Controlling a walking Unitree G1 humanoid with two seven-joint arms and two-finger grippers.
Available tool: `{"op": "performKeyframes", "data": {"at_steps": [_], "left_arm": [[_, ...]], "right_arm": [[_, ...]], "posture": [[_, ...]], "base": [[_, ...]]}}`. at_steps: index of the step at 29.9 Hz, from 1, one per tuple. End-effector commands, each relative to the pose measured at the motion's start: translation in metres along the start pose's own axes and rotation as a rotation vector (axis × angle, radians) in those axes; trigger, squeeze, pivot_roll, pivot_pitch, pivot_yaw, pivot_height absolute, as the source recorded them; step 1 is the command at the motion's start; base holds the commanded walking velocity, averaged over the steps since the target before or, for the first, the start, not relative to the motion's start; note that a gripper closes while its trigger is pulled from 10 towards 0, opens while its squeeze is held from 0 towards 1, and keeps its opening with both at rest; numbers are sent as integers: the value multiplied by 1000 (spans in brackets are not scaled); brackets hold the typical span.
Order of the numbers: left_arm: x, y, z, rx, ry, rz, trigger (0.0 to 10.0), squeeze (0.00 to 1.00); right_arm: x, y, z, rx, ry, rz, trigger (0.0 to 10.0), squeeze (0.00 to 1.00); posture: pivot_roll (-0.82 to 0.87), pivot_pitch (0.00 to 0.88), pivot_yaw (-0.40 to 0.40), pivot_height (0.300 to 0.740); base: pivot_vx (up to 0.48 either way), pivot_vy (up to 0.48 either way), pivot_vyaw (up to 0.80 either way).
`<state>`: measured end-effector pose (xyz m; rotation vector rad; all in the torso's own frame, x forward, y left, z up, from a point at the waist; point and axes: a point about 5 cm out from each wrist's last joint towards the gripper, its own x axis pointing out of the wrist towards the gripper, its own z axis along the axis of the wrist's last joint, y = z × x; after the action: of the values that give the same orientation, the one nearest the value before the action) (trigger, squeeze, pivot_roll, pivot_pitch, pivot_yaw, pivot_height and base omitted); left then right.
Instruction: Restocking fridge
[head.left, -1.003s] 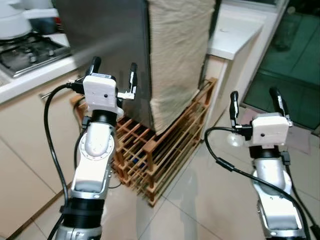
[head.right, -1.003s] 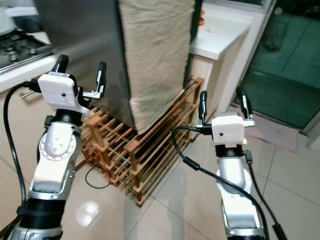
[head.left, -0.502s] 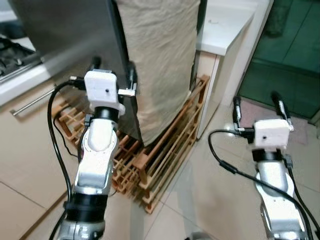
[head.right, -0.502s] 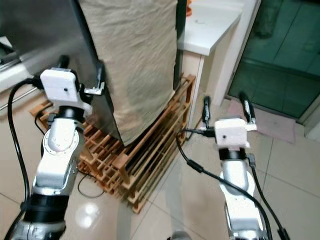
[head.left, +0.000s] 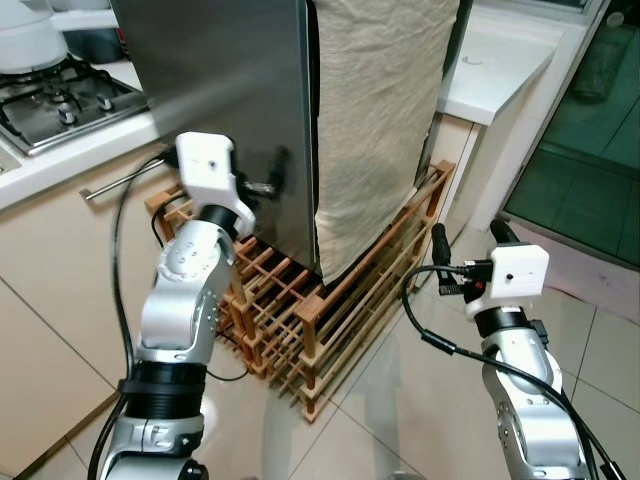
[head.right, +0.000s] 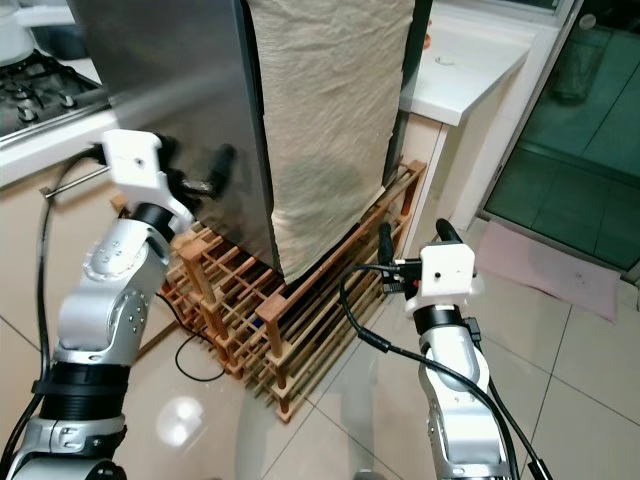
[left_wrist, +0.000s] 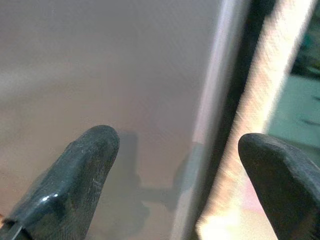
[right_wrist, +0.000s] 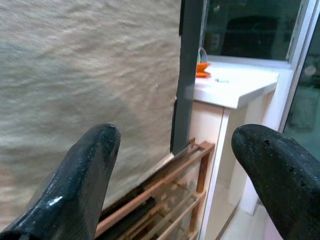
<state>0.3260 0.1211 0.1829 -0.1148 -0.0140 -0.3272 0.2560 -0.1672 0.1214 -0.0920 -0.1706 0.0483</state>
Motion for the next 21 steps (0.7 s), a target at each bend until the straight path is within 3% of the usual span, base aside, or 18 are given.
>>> {"op": "performKeyframes", "data": {"at_steps": [1, 5, 8, 21], "left_arm": [[-2, -2, -2, -2, 33, -19, 10000, 0], [-5, -11, -14, 9, 71, -44, 10000, 0], [-6, -22, -17, -3, 76, -63, 10000, 0], [-9, -31, -16, -45, 80, -106, 10000, 0]], "right_arm": [[-1, -4, -4, 9, 28, -9, 10000, 0], [-1, -10, -9, 45, 59, -53, 10000, 0], [-3, -21, -20, 134, 120, -137, 10000, 0], [-7, -26, -29, 132, 168, -145, 10000, 0]], "posture": [[-124, 0, 33, 740], [-126, 0, 34, 740], [-127, 0, 38, 740], [-127, 0, 37, 740]], "base": [[0, 0, 0], [0, 0, 0], [0, 0, 0], [0, 0, 0]]}}
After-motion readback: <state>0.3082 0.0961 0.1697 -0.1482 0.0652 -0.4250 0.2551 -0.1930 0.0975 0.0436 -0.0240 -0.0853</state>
